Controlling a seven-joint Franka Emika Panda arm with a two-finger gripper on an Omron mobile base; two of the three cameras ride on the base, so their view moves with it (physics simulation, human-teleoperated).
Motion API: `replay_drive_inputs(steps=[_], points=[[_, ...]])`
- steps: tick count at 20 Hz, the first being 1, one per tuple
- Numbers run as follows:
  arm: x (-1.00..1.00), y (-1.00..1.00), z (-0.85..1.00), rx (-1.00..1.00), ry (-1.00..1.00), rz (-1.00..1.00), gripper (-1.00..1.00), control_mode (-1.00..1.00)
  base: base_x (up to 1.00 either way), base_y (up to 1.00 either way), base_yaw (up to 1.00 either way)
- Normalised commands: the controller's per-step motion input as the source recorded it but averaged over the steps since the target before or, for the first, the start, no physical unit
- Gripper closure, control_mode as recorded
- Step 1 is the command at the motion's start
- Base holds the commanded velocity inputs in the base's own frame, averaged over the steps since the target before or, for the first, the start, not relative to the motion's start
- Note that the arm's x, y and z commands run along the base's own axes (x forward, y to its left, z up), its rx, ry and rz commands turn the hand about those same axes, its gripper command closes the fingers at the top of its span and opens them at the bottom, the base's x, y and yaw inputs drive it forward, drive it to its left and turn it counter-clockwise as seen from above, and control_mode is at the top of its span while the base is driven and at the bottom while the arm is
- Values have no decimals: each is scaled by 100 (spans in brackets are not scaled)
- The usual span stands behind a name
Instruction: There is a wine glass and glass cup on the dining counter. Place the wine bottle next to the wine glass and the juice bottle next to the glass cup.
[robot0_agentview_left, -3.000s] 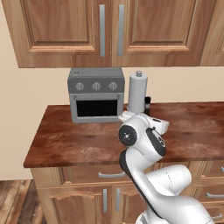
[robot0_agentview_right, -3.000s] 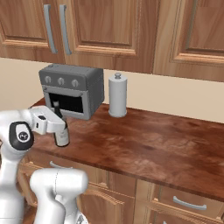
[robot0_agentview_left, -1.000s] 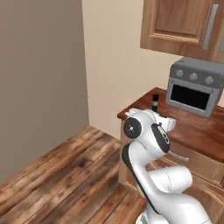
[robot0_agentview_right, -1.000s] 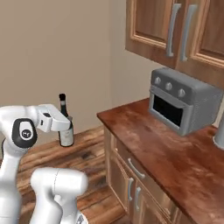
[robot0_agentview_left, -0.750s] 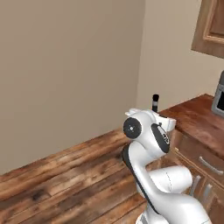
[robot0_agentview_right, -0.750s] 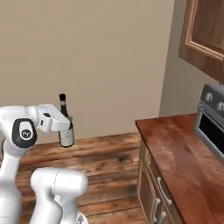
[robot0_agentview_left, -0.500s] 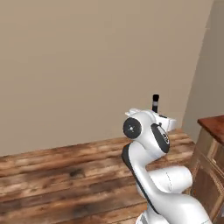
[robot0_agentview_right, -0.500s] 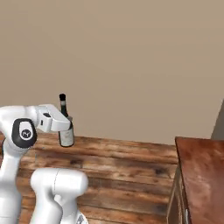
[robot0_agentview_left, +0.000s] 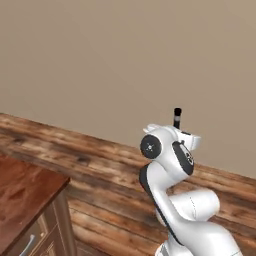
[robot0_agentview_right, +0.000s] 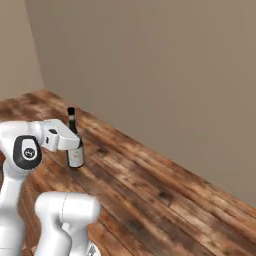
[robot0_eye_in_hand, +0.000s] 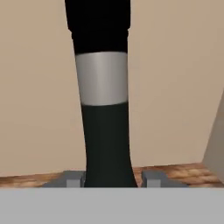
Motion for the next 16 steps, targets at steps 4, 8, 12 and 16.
replay_drive_inputs(steps=[4,8,12,16], points=[[0,0,0,0,0,0,100,100,63,0,56],[0,0,0,0,0,0,100,100,75,-18,34],[0,0,0,0,0,0,100,100,74,-37,19],[0,0,0,0,0,0,100,100,77,-39,14]])
